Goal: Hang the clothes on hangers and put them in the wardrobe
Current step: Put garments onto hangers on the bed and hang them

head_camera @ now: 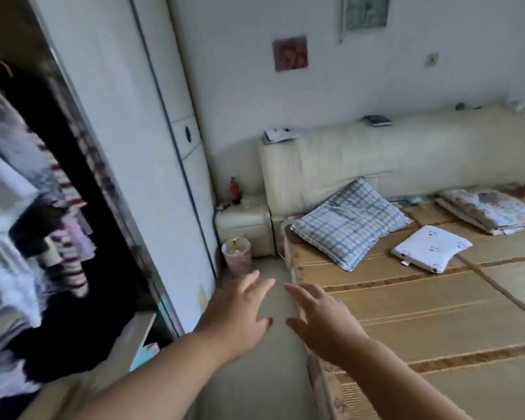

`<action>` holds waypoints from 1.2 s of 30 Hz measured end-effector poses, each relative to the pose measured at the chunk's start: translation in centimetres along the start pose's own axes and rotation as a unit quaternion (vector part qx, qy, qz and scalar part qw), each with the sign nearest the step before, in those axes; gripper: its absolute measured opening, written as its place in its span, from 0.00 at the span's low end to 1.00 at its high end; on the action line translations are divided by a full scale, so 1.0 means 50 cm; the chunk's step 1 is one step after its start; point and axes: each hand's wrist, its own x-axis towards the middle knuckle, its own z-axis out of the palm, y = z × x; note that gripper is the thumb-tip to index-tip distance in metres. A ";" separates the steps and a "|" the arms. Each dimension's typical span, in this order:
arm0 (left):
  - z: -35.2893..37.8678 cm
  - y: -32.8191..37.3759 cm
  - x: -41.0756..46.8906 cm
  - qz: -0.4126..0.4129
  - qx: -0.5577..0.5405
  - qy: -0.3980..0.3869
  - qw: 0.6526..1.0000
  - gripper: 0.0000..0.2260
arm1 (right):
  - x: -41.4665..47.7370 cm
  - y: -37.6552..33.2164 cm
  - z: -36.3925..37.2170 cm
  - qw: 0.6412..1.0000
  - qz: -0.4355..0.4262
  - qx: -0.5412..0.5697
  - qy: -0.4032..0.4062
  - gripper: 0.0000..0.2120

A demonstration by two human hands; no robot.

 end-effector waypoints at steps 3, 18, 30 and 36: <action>-0.100 -0.128 -0.062 -0.051 0.040 0.057 0.996 0.30 | 0.085 -0.152 0.011 0.996 -0.087 -0.004 0.009 0.28; -0.480 -0.451 -0.195 -0.231 0.163 0.325 0.903 0.25 | 0.408 -0.726 -0.056 0.912 -0.385 0.096 0.106 0.27; -0.731 -0.513 -0.196 -0.366 0.378 0.426 0.736 0.30 | 0.789 -1.054 -0.155 0.824 -0.528 0.183 0.096 0.27; -0.856 -0.451 -0.222 -0.391 0.586 0.393 0.591 0.28 | 0.893 -1.193 -0.184 0.815 -0.549 0.160 0.099 0.23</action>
